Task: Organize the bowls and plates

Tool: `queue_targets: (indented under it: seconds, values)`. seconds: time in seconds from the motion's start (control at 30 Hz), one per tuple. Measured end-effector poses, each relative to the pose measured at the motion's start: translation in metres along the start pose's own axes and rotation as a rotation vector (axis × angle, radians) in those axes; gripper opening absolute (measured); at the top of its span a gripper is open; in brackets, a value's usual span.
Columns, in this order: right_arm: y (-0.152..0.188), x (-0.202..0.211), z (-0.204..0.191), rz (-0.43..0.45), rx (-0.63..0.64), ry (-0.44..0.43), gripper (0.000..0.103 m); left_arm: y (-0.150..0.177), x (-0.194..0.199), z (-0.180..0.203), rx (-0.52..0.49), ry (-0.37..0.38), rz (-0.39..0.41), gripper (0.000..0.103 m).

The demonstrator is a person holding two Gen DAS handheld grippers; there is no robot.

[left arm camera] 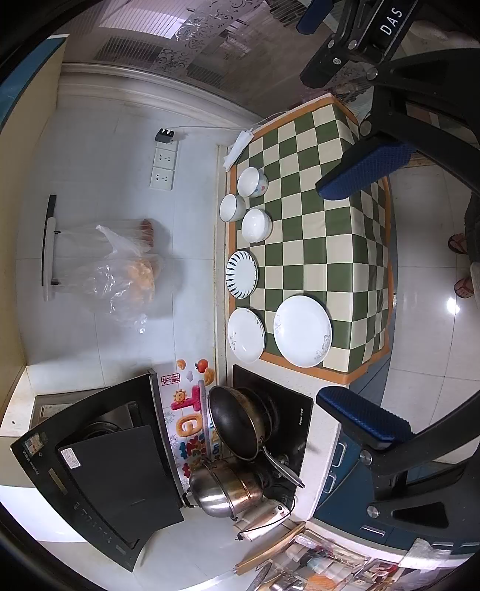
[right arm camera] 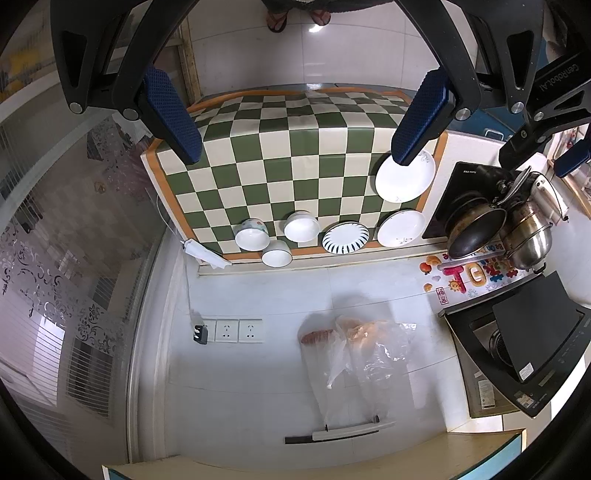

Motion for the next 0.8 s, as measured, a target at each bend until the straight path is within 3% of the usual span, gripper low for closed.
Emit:
queue_targets:
  seconds: [0.8]
  values:
    - [0.0001, -0.0011, -0.0045, -0.008, 0.002, -0.003, 0.103, 0.0002, 0.0, -0.0028, 0.002, 0.005, 0.002, 0.103]
Point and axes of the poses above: each gripper's, at about its wrist camera, not at the fingertips, and x roughly against the way its jaws point, z to its right, y to its underside, the point moved 10 cm from there along -x, roughly the way its jaws point, and after that the axes turned 1 degree about -x, right-handed, at the moved point
